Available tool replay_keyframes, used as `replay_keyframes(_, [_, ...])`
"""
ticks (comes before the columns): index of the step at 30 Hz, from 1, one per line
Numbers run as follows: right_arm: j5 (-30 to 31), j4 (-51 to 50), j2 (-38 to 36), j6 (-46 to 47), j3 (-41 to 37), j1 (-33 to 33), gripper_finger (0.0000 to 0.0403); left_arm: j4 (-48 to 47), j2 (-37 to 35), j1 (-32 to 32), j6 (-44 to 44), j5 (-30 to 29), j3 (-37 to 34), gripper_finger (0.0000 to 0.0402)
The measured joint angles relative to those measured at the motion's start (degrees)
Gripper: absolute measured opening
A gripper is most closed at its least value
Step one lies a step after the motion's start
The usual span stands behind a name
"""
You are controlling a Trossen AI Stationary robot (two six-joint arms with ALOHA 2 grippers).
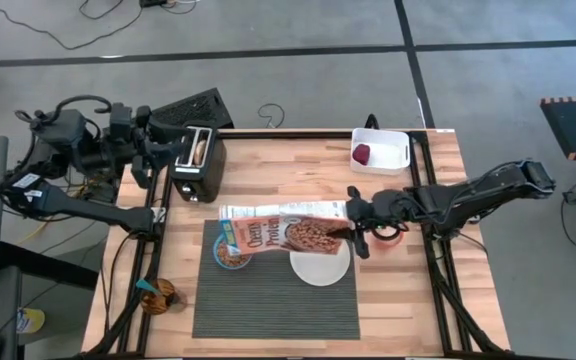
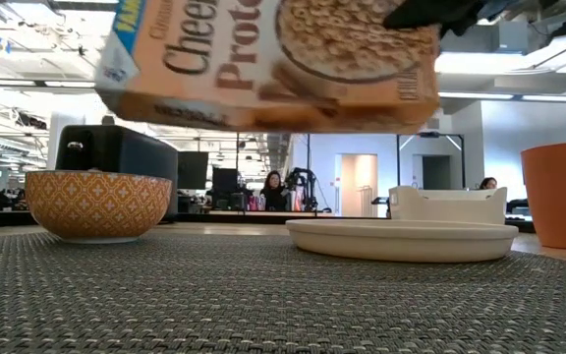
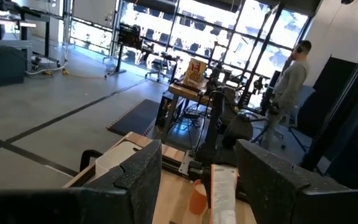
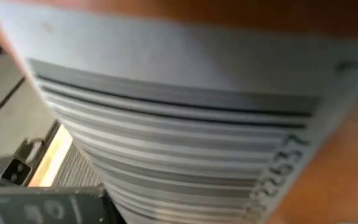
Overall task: Arrange a breakfast setting
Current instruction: Pour the cereal into the blue bowl
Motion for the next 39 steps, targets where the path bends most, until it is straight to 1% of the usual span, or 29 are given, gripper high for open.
replay_keyframes(4, [0.0, -0.4, -2.5, 0.0, 0.0, 0.0, 0.0182, 0.2, 0.6, 0.0, 0.0, 1.2, 0.0, 0.019])
replay_keyframes(15, [0.4, -1.1, -7.4, 1.0, 0.1, 0.0, 0.0182, 1.4, 0.9, 0.0, -0.2, 1.3, 0.0, 0.019])
replay_keyframes(20, [0.4, -2.4, -8.2, 1.0, 0.0, 0.0, 0.0182, 1.6, 0.9, 0.0, -0.3, 1.3, 0.0, 0.019])
replay_keyframes(39, [0.5, -1.9, -8.4, 0.7, 0.1, 0.0, 0.0182, 2.9, 0.9, 0.0, -0.3, 1.8, 0.0, 0.019])
